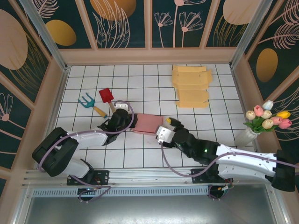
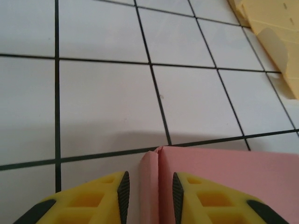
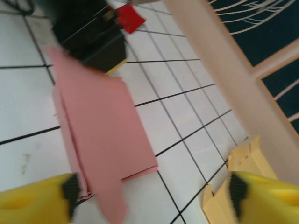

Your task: Fold the paper box

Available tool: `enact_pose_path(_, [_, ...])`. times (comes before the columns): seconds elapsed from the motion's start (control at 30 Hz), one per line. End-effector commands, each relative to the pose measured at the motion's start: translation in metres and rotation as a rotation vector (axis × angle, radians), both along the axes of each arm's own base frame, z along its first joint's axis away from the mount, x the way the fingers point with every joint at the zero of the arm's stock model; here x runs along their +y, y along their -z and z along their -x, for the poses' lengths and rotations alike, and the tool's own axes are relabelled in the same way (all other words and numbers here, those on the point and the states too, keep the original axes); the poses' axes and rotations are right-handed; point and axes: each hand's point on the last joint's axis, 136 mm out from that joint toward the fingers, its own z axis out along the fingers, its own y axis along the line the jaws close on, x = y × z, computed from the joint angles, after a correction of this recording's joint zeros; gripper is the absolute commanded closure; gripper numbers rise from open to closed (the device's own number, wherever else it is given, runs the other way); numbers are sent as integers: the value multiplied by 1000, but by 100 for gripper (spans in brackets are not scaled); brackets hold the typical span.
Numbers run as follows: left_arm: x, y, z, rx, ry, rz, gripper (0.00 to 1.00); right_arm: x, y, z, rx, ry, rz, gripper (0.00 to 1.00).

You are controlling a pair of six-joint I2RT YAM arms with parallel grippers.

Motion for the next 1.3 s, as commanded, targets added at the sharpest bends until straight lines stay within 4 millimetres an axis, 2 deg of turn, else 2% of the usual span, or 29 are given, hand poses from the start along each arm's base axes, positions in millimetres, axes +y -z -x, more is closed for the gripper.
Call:
enact_pose_path(0.0, [0, 0, -1, -17, -21, 27, 68, -13, -24, -14, 70, 165, -245, 1])
enact_pose_path(0.13, [0, 0, -1, -18, -27, 40, 69, -27, -31, -35, 199, 328, -515, 1])
enact_pose_path(0.2, [0, 0, 0, -16, -26, 44, 69, -44, -24, -53, 306, 475, -684, 1])
enact_pose_path(0.27, [1, 0, 1, -15, -27, 48, 69, -47, -12, -62, 401, 520, -777, 1])
enact_pose_path(0.4, [3, 3, 3, -13, -28, 47, 69, -35, 7, -71, 521, 491, -771, 1])
enact_pose_path(0.8, [5, 12, 8, -6, -26, 40, 68, -12, 77, -87, 611, 576, -572, 1])
enact_pose_path(1.07, [2, -13, 9, -22, -25, 103, 67, -13, 115, -81, 621, 636, -464, 1])
enact_pose_path(1.17, [2, -24, 16, -3, -34, 167, 66, -14, 122, -78, 611, 646, -437, 1])
enact_pose_path(1.27, [5, -25, 21, 38, -49, 167, 66, -13, 126, -77, 609, 649, -423, 1])
